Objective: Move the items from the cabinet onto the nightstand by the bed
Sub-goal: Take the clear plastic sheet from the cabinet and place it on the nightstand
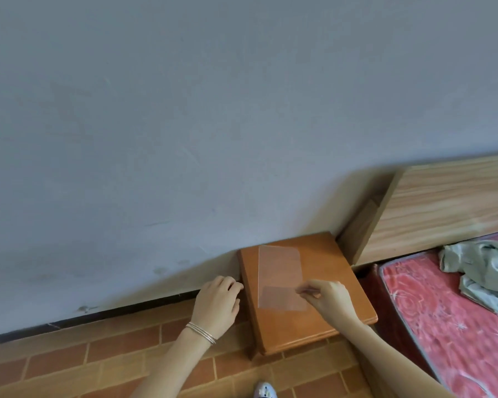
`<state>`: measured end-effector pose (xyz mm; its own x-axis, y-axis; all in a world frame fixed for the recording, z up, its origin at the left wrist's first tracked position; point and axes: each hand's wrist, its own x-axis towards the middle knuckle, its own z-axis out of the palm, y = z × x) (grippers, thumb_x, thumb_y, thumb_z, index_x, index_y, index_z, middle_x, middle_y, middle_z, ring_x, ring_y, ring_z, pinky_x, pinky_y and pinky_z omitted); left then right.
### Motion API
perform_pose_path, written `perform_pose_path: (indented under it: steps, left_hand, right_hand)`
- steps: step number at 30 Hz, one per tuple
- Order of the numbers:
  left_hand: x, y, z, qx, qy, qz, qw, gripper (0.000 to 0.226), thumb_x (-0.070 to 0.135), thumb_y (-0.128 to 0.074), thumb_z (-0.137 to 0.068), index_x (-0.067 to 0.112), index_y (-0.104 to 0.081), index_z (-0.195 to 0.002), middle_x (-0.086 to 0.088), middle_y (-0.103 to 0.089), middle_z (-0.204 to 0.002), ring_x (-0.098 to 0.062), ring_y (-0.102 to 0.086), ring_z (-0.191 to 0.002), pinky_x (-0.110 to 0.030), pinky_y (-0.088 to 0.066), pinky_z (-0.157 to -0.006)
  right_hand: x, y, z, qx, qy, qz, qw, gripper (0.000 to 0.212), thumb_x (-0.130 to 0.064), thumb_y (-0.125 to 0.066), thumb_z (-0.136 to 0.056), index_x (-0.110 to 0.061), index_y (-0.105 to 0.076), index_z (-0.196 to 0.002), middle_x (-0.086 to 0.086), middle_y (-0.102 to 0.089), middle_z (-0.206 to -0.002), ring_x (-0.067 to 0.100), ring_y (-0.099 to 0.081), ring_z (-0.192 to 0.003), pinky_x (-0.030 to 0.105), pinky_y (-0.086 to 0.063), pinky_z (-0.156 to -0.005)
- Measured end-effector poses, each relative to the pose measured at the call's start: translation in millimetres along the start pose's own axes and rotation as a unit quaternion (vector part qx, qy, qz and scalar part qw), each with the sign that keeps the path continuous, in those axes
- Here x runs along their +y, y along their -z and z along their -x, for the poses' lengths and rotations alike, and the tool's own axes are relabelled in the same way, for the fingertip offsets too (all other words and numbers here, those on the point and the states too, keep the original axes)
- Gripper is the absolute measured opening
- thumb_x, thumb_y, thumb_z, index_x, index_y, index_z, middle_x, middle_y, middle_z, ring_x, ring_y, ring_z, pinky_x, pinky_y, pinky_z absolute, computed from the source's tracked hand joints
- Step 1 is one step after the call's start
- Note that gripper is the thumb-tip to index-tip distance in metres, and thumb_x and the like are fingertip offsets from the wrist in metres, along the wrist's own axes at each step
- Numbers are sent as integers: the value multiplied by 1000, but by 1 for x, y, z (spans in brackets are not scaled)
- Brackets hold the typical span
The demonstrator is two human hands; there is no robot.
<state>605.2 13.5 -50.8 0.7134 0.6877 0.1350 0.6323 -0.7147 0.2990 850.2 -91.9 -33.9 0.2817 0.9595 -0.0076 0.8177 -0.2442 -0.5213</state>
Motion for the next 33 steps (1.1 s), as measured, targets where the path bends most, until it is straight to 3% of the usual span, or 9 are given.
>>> perform_pose_path:
  steps: [5, 11, 15, 19, 24, 28, 33]
  left_hand:
    - [-13, -53, -62, 14, 19, -62, 998, 39, 26, -81, -62, 16, -72, -98, -2, -68, -97, -22, -64, -93, -39, -54, -81]
    - [-44, -143, -100, -15, 46, -92, 995, 38, 31, -53, -80, 12, -68, -110, -9, -65, -112, -29, -59, -108, -47, -49, -92]
    - [-67, -202, -99, -62, 60, -91, 992, 47, 29, -74, -70, 10, -68, -112, -12, -65, -115, -31, -58, -111, -48, -48, -93]
    - [-84, -248, -85, -85, 62, -78, 991, 50, 30, -75, -70, 10, -66, -115, -13, -65, -117, -31, -58, -113, -49, -48, -93]
    - [-93, -291, -70, -111, 54, -69, 990, 50, 35, -36, -85, 11, -63, -120, -12, -62, -123, -29, -56, -116, -47, -44, -98]
    - [-96, -310, -67, -123, 58, -55, 989, 52, 35, -34, -86, 11, -60, -124, -11, -60, -125, -28, -55, -117, -46, -42, -99]
    - [-98, -319, -67, -130, 63, -51, 988, 52, 35, -33, -87, 11, -59, -125, -10, -61, -125, -27, -56, -116, -43, -41, -99]
  right_hand:
    - [57, -30, -72, 37, 40, 24, 998, 14, -19, -78, -74, -32, -73, -79, -19, -70, -74, 0, -65, -67, 23, -55, -57]
    - [110, -93, -122, 86, 123, 15, 989, 15, -16, -69, -70, -29, -72, -77, -19, -68, -70, -1, -62, -63, 16, -46, -45]
    - [159, -153, -126, 108, 180, 22, 978, 17, -16, -58, -80, -25, -72, -78, -15, -71, -80, 2, -66, -74, 17, -49, -49]
    - [204, -201, -110, 101, 180, 60, 977, 19, -10, -59, -82, -23, -73, -81, -12, -72, -94, 4, -65, -95, 22, -54, -62]
    - [223, -230, -109, 124, 165, 58, 977, 20, -8, -59, -86, -22, -74, -87, -13, -70, -102, 2, -63, -97, 8, -40, -74]
    - [230, -254, -110, 105, 198, 73, 972, 20, -1, -67, -78, -19, -73, -83, -12, -71, -99, 4, -61, -104, 19, -53, -66]
    - [230, -280, -117, 59, 214, 88, 971, 22, -5, -55, -83, -18, -72, -85, -6, -70, -105, 10, -61, -107, 22, -55, -58]
